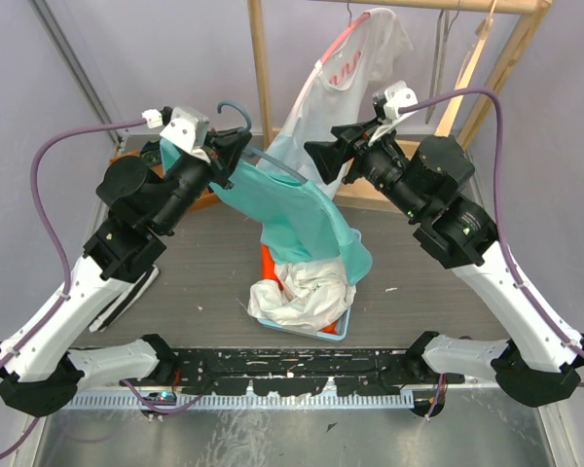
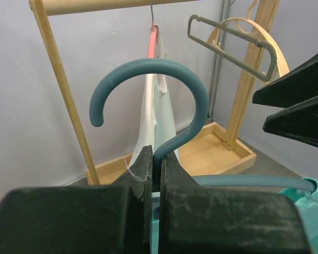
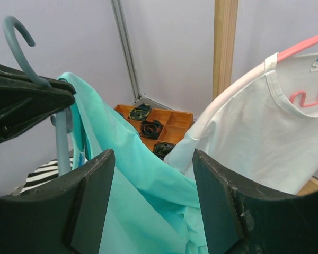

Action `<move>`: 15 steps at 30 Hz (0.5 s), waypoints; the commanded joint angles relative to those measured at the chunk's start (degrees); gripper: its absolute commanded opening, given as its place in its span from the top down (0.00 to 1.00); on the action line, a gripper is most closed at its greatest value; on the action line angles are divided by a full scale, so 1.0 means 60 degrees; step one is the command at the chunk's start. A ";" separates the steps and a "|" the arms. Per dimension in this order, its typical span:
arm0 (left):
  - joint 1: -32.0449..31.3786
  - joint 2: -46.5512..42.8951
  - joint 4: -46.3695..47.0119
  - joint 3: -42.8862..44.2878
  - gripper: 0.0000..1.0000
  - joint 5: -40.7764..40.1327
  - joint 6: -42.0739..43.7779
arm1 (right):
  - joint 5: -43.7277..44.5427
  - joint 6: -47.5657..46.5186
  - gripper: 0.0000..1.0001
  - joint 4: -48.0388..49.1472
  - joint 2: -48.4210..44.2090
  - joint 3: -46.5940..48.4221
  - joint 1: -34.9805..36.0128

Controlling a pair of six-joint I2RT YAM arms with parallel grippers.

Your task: Remove the t-shirt from the hanger

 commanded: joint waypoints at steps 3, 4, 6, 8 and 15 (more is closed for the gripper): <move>-0.0002 -0.0242 0.0123 0.0173 1.00 0.0009 -0.0142 | 0.0284 -0.0134 0.34 0.0742 -0.0277 -0.0468 0.0056; 0.0001 -0.0237 0.0085 0.0187 1.00 0.0003 -0.0139 | 0.0277 -0.0130 0.34 0.0751 -0.0299 -0.0488 0.0061; -0.0002 -0.0232 0.0058 0.0187 1.00 -0.0020 -0.0137 | 0.0244 -0.0129 0.34 0.0753 -0.0313 -0.0525 0.0057; 0.0003 -0.0223 0.0042 0.0176 1.00 -0.0027 -0.0140 | 0.0197 -0.0127 0.34 0.0753 -0.0281 -0.0510 0.0060; 0.0000 -0.0134 -0.0002 0.0225 1.00 -0.0019 -0.0159 | 0.0570 -0.0103 0.34 0.0738 0.0229 0.0027 0.0055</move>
